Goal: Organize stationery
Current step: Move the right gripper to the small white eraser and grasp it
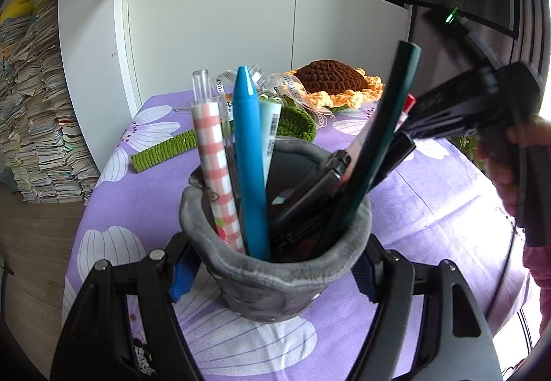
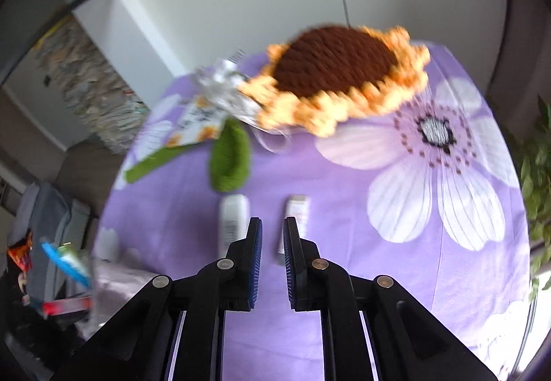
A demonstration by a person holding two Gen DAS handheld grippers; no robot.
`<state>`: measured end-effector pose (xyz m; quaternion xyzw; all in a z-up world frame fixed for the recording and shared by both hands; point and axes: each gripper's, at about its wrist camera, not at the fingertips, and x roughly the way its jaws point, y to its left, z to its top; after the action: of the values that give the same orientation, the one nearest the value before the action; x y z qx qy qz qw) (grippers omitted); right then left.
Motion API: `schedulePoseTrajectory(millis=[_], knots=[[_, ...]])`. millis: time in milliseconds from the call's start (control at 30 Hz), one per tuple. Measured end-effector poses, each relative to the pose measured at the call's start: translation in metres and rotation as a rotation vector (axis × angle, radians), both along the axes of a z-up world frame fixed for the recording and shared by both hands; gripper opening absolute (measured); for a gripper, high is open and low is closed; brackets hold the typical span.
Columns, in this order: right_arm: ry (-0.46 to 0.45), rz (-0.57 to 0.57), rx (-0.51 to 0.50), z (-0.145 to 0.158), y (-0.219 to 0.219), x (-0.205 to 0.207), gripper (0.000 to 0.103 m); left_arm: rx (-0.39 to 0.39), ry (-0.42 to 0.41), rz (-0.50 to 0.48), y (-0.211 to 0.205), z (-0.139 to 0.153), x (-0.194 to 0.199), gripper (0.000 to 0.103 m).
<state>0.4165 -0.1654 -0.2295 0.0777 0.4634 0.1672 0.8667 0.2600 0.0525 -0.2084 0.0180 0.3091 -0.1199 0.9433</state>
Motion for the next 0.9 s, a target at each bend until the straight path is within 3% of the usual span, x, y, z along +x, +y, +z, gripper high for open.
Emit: schedulePoseTrajectory(millis=[133,333,433,467,633,700,733,900], knots=[[0.068,-0.009,-0.020,-0.022,-0.005,0.023,0.011,-0.002,0.000,0.000,0.001,0.000,0.000,0.073],[0.104,-0.005,-0.009,-0.028,0.001,0.040,0.013,-0.001,0.000,0.000,0.000,0.000,0.000,0.073],[0.101,-0.002,-0.037,-0.028,0.006,0.041,0.045,0.000,0.000,0.000,0.001,0.000,0.000,0.073],[0.096,-0.004,-0.047,-0.029,0.008,0.043,0.047,-0.001,0.000,0.000,0.001,0.000,0.000,0.073],[0.089,0.020,-0.095,-0.030,0.022,0.051,0.045,0.001,0.000,0.000,0.000,0.000,0.000,0.073],[0.074,0.022,-0.143,-0.031,0.029,0.051,0.020,-0.001,0.000,0.000,0.000,0.000,0.000,0.073],[0.069,0.029,-0.161,-0.032,0.033,0.050,0.018,-0.003,0.001,0.000,0.000,0.000,0.000,0.073],[0.013,0.023,-0.105,-0.016,0.024,0.036,0.017,-0.002,0.000,0.000,0.000,0.000,0.000,0.073]])
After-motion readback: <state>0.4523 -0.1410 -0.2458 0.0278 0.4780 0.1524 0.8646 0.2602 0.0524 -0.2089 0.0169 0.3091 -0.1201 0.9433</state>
